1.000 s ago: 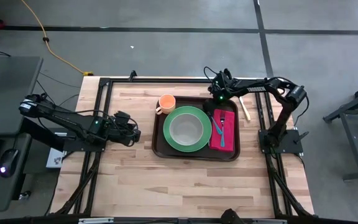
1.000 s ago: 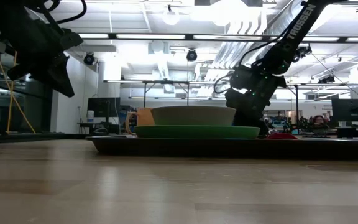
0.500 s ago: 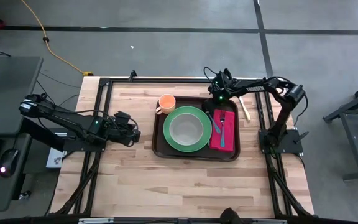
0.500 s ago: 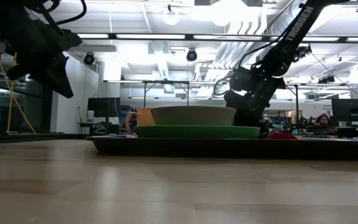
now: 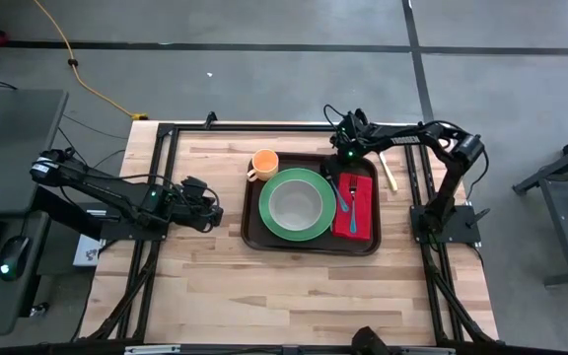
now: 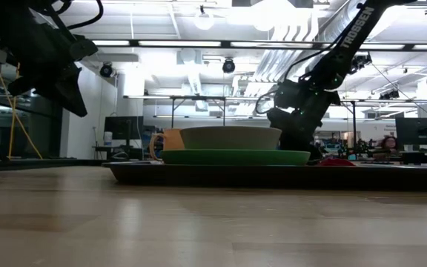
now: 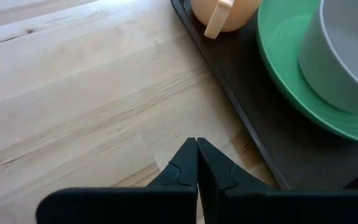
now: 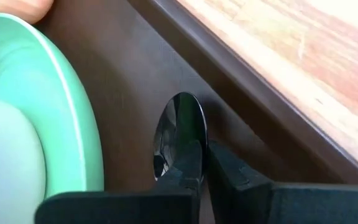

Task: Set up tray
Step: Put the blue spoon on the red napkin to the left of the blue fork

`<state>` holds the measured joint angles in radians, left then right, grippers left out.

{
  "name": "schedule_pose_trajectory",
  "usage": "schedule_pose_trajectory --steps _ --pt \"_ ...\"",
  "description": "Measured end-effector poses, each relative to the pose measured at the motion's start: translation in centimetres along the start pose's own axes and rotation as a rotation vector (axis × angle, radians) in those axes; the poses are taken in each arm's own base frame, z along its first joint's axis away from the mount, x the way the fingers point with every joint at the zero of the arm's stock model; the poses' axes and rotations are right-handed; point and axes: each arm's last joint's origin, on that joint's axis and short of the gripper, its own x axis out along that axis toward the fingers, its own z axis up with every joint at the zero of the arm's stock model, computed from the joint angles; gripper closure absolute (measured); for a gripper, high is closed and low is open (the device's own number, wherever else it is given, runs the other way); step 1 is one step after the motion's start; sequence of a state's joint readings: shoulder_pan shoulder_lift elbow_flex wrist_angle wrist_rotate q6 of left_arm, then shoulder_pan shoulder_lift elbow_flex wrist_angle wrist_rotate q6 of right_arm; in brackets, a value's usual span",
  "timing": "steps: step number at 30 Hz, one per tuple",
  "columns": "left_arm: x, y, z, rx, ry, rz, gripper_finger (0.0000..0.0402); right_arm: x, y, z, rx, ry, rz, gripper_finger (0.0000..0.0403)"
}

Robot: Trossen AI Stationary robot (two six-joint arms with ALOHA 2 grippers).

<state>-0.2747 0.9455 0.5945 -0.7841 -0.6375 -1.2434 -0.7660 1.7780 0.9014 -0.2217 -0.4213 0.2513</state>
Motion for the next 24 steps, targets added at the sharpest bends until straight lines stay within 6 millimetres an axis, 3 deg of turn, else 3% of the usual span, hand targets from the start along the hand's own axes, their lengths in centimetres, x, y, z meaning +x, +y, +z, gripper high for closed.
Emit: schedule_pose_trajectory --steps 7,24 --pt "0.0 0.0 0.0 0.0 0.0 0.001 0.0371 -1.5 -0.3 -0.1 0.031 0.024 -0.037 0.0402" --pt "0.0 0.0 0.0 0.007 0.0 0.002 0.0371 -2.6 0.2 0.2 0.047 -0.01 -0.026 0.0403"
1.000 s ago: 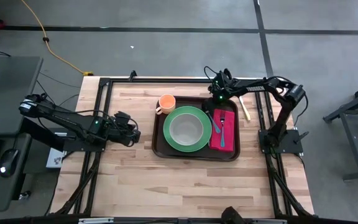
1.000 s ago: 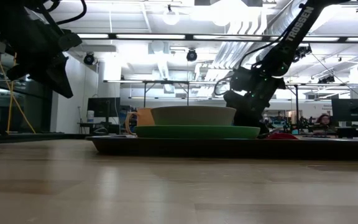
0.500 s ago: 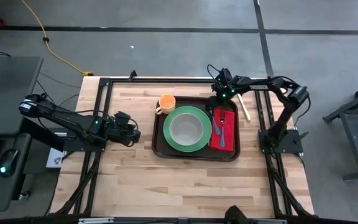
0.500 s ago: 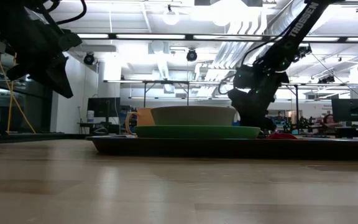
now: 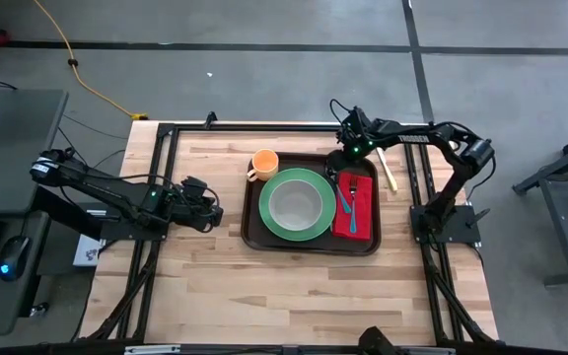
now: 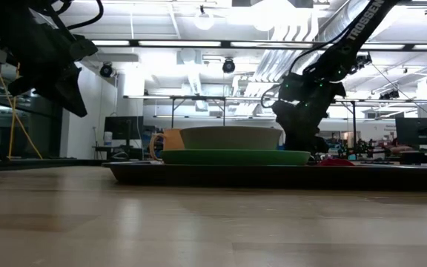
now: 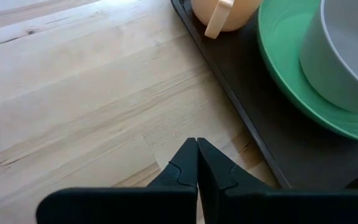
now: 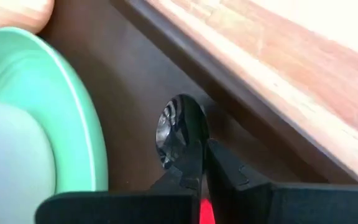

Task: Set up tray
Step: Put the blue spoon on the red napkin to the left of the blue fork

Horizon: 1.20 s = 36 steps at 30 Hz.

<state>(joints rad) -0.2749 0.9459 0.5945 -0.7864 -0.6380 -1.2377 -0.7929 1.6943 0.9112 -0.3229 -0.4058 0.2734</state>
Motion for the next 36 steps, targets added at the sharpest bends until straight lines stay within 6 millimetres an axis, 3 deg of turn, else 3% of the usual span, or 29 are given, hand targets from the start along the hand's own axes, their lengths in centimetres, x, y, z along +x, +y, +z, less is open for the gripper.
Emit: schedule_pose_trajectory --steps 6,12,18,28,36 --pt "0.0 0.0 0.0 0.0 0.0 0.0 0.0371 0.0 0.2 -0.1 0.011 0.029 0.075 0.0398" --pt "0.0 0.0 0.0 0.002 0.0 0.0 0.0371 -0.2 0.2 -1.2 0.097 0.163 0.182 0.0362" --pt "0.0 0.0 0.0 0.003 0.0 0.001 0.0371 -1.2 0.4 -3.6 0.073 0.336 -0.038 0.0347" --pt "0.0 0.0 0.0 0.003 0.0 0.001 0.0371 -2.7 4.1 -4.4 -0.006 0.279 -0.072 0.0356" --pt "0.0 0.0 0.0 0.003 0.0 0.002 0.0371 -1.9 7.3 -6.0 -0.056 0.304 -0.072 0.0365"
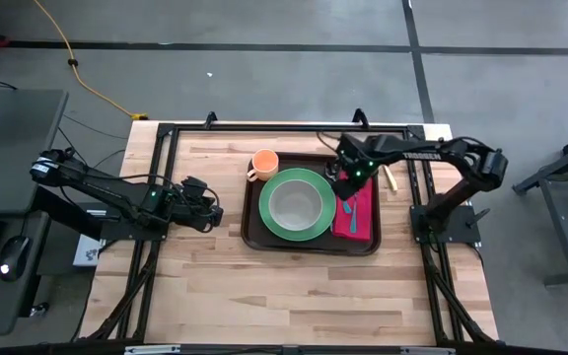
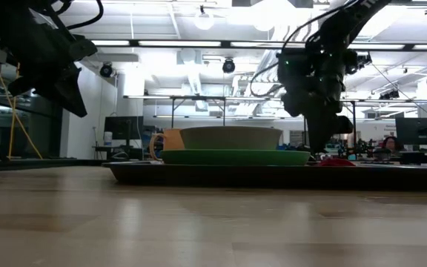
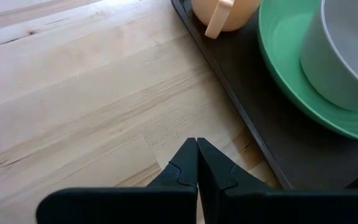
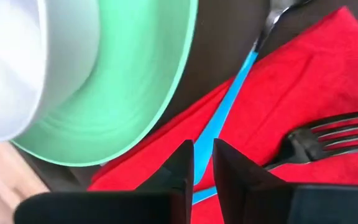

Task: Set up tray
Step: Put the blue spoon on the red napkin to the left of the blue fork

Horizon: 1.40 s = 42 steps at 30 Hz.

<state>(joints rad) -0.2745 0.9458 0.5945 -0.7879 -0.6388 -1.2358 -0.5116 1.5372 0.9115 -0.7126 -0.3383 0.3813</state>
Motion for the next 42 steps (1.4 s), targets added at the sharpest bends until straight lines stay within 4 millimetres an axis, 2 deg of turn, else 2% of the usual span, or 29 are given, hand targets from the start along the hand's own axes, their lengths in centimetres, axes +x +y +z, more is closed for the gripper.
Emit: schedule_pose_trajectory --steps 8,15,20,27,31,42 --pt "0.0 0.0 0.0 0.0 0.0 -0.001 0.0371 0.6 1.7 -0.4 -0.016 -0.036 -0.049 0.0395" --pt "0.0 0.0 0.0 0.0 0.0 0.0 0.0371 0.6 1.8 0.0 -0.026 -0.073 -0.032 0.0397" --pt "0.0 0.0 0.0 0.0 0.0 -0.001 0.0371 0.5 1.7 0.1 -0.033 -0.085 -0.029 0.0376" --pt "0.0 0.0 0.0 0.008 -0.001 0.0 0.0371 0.5 1.5 0.1 -0.025 -0.103 -0.08 0.0304" --pt "0.0 0.0 0.0 0.008 -0.001 0.0 0.0371 0.8 1.3 -0.1 -0.026 -0.102 -0.096 0.0276" --pt "0.0 -0.1 0.0 0.003 -0.01 -0.004 0.0371 1.9 0.7 -0.2 -0.037 -0.087 -0.134 0.0278"
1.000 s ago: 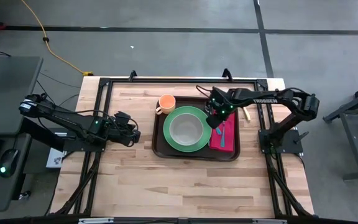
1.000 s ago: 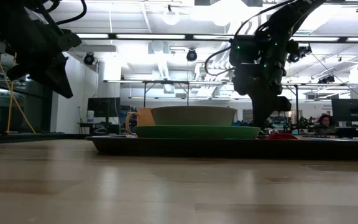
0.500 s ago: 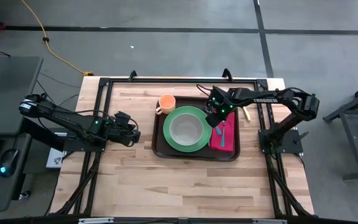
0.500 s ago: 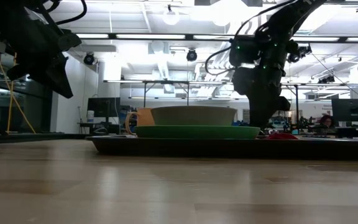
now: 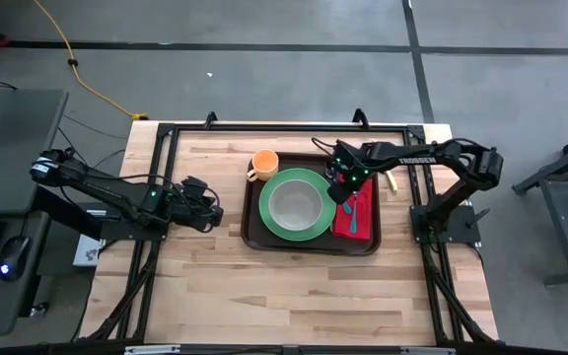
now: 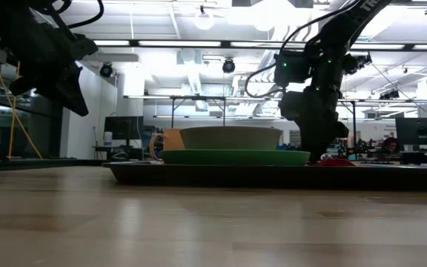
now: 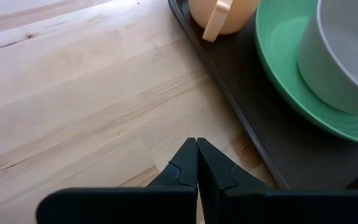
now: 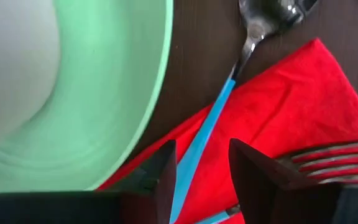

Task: Set up tray
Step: Put the blue spoon on the red napkin to the left of the blue fork

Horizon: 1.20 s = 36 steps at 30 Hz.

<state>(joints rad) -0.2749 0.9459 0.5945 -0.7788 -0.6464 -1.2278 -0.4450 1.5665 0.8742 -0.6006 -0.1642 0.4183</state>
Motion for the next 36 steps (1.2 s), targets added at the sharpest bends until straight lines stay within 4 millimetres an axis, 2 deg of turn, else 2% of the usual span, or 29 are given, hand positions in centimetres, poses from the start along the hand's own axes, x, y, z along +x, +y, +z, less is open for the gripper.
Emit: schedule_pose_trajectory --steps 6,14,23,36 --pt "0.0 -0.1 0.0 -0.005 -0.002 -0.006 0.0371 0.4 0.2 0.1 -0.014 -0.002 -0.007 0.0281" --pt "0.0 -0.1 0.0 -0.004 -0.002 -0.005 0.0371 2.3 0.2 0.0 -0.018 0.059 -0.03 0.0282" --pt "0.0 -0.1 0.1 0.016 -0.009 -0.005 0.0371 2.8 0.8 -0.3 -0.064 0.029 -0.126 0.0285" --pt "0.0 -0.1 0.1 0.019 -0.021 -0.003 0.0371 3.0 1.8 -0.7 -0.078 0.013 -0.115 0.0373"
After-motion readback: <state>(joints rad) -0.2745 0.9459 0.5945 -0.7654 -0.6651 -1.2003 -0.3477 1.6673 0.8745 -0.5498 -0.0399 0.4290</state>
